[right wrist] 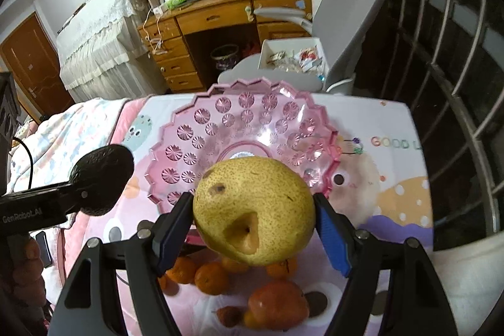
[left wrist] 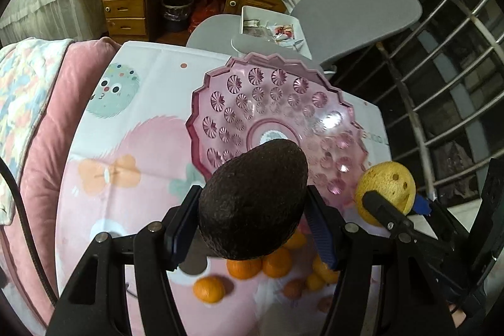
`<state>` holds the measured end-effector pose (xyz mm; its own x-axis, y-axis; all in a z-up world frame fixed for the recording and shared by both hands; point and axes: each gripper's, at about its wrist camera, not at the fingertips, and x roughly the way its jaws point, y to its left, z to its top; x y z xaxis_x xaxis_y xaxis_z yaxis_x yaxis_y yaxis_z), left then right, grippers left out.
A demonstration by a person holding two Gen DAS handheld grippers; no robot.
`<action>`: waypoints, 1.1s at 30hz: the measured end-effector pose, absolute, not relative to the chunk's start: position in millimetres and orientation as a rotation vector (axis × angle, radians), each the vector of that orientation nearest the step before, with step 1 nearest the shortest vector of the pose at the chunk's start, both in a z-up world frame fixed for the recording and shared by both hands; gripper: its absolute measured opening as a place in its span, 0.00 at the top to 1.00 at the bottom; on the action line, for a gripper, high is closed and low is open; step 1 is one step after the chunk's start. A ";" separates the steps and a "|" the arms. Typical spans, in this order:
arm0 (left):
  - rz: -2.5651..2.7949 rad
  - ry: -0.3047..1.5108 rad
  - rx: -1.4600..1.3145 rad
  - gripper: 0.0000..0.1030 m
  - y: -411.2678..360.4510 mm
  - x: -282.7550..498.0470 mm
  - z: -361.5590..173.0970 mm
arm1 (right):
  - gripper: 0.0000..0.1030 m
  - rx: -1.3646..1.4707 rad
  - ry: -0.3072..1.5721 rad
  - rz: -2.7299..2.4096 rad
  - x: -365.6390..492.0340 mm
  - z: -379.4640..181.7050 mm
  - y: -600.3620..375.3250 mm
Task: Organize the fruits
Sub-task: 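Carry the avocado with the left gripper into the pink bowl while the right gripper drops the pear there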
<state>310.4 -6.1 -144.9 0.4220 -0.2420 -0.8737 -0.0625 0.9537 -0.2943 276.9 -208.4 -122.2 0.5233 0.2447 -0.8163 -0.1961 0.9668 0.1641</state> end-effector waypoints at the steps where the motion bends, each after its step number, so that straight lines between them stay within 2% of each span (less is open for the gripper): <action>1: -0.112 1.139 -0.299 0.39 -7.1 315.1 -150.4 | 0.27 0.057 0.997 0.270 281.0 -126.7 -207.7; 17: -0.050 1.243 -0.340 0.39 -14.3 361.8 -206.8 | 0.27 0.069 1.116 0.310 321.5 -169.7 -200.8; 22: -0.056 1.261 -0.330 0.39 -18.8 364.5 -210.6 | 0.26 0.079 1.135 0.310 324.8 -173.9 -203.0; 30: -0.082 1.180 -0.305 0.38 -19.9 362.5 -190.7 | 0.26 0.106 1.158 0.291 325.8 -177.3 -208.9; 33: -0.080 1.182 -0.326 0.38 -15.5 358.8 -187.7 | 0.26 0.125 1.107 0.296 321.3 -167.4 -211.5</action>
<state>358.8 -15.5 -187.7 0.3823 -0.2309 -0.8947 -0.1085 0.9504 -0.2917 321.3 -211.5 -167.4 0.4127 0.2966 -0.8612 -0.1725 0.9538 0.2458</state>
